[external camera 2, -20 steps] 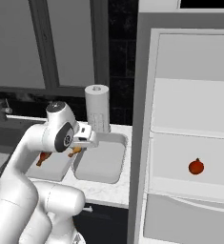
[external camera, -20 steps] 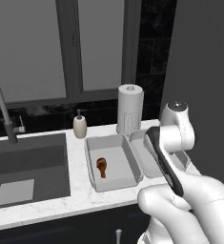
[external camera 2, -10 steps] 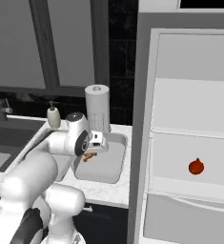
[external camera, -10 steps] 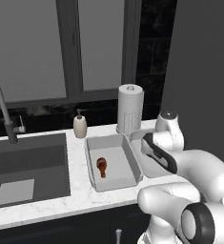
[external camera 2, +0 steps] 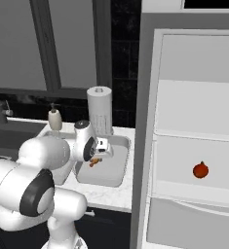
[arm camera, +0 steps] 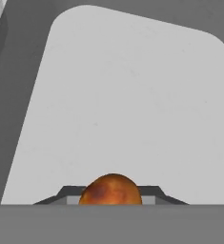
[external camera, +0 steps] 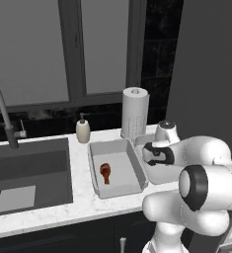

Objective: Place one tomato and one chicken drumstick in each tupperware on the nearby counter, to pack two identical lunches.

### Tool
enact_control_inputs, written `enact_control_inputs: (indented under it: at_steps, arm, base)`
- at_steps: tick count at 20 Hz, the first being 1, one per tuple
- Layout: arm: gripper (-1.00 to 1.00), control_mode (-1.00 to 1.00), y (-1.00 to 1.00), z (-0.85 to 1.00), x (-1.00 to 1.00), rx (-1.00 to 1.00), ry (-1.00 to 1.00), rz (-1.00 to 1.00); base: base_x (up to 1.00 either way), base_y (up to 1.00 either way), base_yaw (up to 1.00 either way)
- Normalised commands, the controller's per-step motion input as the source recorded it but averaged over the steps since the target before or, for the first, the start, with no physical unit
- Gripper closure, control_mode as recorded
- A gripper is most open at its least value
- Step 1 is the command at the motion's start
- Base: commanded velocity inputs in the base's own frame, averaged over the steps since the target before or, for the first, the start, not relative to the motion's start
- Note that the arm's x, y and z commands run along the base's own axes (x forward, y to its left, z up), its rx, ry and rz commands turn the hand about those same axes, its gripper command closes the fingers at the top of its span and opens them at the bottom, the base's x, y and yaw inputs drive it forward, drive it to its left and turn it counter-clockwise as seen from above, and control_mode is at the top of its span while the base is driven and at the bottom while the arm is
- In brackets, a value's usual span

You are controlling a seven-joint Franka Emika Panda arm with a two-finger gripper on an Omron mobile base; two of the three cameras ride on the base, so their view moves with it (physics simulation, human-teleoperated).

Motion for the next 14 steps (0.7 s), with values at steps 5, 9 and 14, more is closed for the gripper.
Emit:
enact_control_inputs:
  at_steps: [5, 9, 14]
  arm:
    - [1.0, -1.0, 0.0, -0.33, 0.05, 0.0, 0.0, 0.0]
    - [-1.0, -1.0, 0.0, -0.18, 0.01, 0.0, 0.0, 0.0]
    - [-1.0, -1.0, 0.01, 0.24, -0.11, 0.0, -0.06, 0.0]
  base:
    - [0.0, 0.0, 0.0]
    - [0.0, 0.0, 0.0]
    - [0.0, 0.0, 0.0]
